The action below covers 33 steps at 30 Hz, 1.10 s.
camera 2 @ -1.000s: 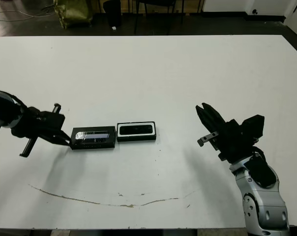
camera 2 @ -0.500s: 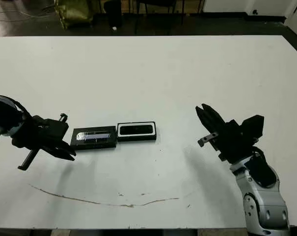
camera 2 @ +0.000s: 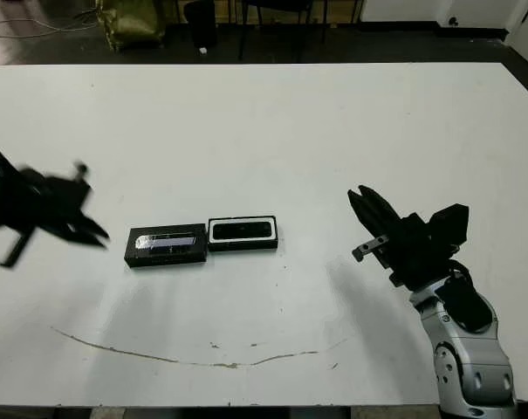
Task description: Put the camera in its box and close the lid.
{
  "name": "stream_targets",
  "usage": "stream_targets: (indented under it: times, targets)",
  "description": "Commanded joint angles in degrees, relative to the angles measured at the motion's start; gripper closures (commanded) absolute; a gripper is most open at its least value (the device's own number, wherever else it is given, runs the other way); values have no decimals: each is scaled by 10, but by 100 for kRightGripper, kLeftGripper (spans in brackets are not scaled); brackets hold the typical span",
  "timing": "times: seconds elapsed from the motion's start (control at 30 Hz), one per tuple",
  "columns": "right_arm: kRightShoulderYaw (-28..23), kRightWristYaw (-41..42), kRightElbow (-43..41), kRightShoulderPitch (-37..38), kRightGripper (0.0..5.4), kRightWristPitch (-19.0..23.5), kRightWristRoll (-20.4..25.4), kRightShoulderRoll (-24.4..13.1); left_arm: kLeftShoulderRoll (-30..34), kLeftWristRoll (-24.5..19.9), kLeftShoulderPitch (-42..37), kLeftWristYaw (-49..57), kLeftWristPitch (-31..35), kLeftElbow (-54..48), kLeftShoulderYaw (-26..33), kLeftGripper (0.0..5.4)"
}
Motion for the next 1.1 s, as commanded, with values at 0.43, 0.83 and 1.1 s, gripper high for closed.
stream_targets:
  times: [0.43,0.83,1.1]
  targets:
    - [6,-11,-4,5,539,9,-10,-5,-185,82,-143,149,-122,393,-71,540]
    - [5,-16,-8,11,539,21,1,0,-265,210,-184,208,-231,528,-170,540]
    - [7,-20,-12,13,539,20,-4,-1,-279,210,-186,141,-235,570,-179,540]
